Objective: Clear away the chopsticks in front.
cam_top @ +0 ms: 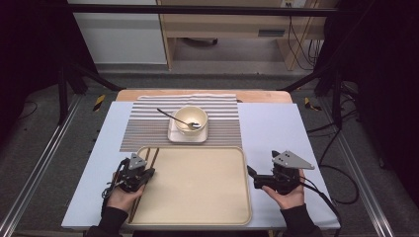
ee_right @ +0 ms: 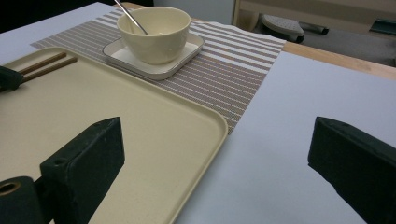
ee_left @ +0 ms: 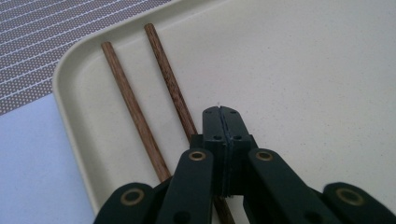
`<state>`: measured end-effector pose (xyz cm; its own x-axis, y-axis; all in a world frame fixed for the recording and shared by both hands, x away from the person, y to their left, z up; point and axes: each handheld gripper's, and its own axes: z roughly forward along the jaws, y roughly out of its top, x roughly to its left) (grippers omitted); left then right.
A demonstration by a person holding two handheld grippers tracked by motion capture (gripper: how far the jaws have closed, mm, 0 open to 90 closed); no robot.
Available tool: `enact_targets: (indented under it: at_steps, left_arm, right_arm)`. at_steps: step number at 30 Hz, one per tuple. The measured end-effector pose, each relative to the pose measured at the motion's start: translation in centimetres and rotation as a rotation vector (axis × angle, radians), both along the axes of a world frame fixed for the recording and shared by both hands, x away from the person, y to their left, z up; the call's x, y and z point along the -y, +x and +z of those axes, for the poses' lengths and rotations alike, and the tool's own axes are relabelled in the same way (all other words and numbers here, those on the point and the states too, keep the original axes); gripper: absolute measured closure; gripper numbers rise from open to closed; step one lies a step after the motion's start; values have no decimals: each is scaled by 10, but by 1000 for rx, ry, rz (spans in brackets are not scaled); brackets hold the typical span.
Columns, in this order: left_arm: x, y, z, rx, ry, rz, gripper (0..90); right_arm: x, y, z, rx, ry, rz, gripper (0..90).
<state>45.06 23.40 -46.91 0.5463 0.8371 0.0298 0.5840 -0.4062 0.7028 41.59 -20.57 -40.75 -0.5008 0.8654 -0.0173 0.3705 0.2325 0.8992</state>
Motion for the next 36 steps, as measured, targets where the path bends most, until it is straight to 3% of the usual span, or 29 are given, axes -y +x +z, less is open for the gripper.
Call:
enact_targets:
  at_steps: [23,36]
  left_arm:
    - [-11,-1,3,1,9,53,896]
    - [-6,-1,2,-1,34,36,896]
  right_arm:
    - [0,0,0,0,0,2,40]
    - [0,0,0,1,0,3,40]
